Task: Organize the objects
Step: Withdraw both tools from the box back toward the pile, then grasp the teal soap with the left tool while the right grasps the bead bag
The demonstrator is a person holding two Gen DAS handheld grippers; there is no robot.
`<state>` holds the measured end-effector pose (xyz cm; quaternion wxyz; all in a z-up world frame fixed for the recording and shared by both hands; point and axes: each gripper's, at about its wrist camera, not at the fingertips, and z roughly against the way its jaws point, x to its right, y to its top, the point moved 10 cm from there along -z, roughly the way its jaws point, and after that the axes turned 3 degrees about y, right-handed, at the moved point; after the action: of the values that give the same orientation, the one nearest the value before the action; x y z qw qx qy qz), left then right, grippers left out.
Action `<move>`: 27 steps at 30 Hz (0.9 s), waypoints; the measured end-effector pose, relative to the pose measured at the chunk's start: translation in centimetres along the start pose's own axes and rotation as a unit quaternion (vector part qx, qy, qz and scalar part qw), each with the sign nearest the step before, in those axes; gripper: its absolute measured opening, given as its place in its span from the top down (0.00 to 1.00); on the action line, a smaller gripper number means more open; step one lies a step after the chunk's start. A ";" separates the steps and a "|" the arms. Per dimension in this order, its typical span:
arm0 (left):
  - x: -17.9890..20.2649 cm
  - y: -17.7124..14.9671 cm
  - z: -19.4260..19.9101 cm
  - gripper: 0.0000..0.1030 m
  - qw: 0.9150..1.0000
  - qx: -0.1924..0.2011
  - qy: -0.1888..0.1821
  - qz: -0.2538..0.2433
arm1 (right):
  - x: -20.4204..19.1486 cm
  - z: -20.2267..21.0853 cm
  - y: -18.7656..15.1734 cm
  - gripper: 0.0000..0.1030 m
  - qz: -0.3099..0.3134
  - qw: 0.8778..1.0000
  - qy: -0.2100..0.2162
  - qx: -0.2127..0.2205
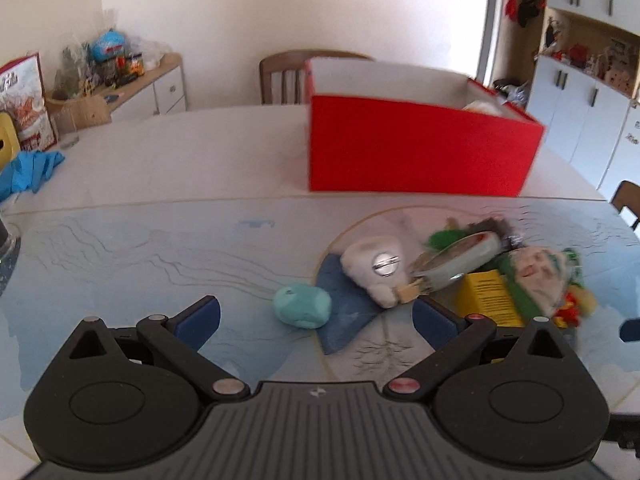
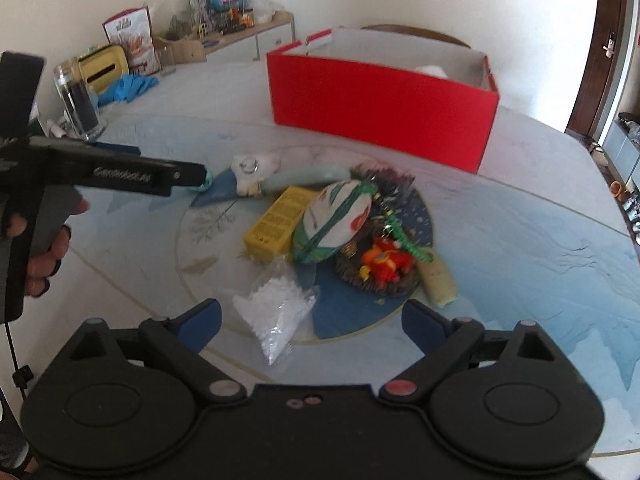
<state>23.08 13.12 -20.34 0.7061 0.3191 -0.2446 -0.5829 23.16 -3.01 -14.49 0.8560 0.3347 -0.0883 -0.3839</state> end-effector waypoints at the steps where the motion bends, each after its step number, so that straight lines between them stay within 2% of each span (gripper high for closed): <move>1: -0.3 -0.1 -0.7 0.00 1.000 -0.008 0.002 0.006 | -0.2 -0.3 0.0 0.09 0.000 1.000 0.001 -0.004; 7: -1.0 -0.5 -2.8 0.04 1.000 -0.024 0.001 0.012 | -1.6 -1.9 -0.3 0.15 0.014 1.000 0.006 -0.019; 10: -1.1 -0.6 -3.4 0.13 1.000 -0.028 -0.002 0.011 | -1.8 -2.4 -0.4 0.19 0.012 1.000 0.006 -0.024; 12: -1.0 -0.6 -3.7 0.26 0.999 -0.032 -0.005 0.008 | -1.8 -2.8 -0.4 0.21 0.008 1.000 0.006 -0.030; 18: -0.3 -0.3 -3.9 0.43 0.999 -0.027 -0.015 -0.012 | -1.8 -3.4 -0.2 0.28 0.005 0.999 0.005 -0.034; 24: -0.1 -0.1 -3.9 0.58 0.999 -0.027 -0.017 -0.015 | -1.9 -3.6 -0.1 0.40 0.004 0.999 0.001 -0.036; 27: -0.1 -0.1 -3.8 0.62 0.999 -0.029 -0.018 -0.015 | -1.9 -3.5 0.0 0.46 0.007 0.999 -0.001 -0.034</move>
<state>25.70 13.83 -22.99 0.7019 0.2920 -0.2353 -0.6056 23.26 0.11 -16.96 0.8692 0.3045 -0.0788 -0.3816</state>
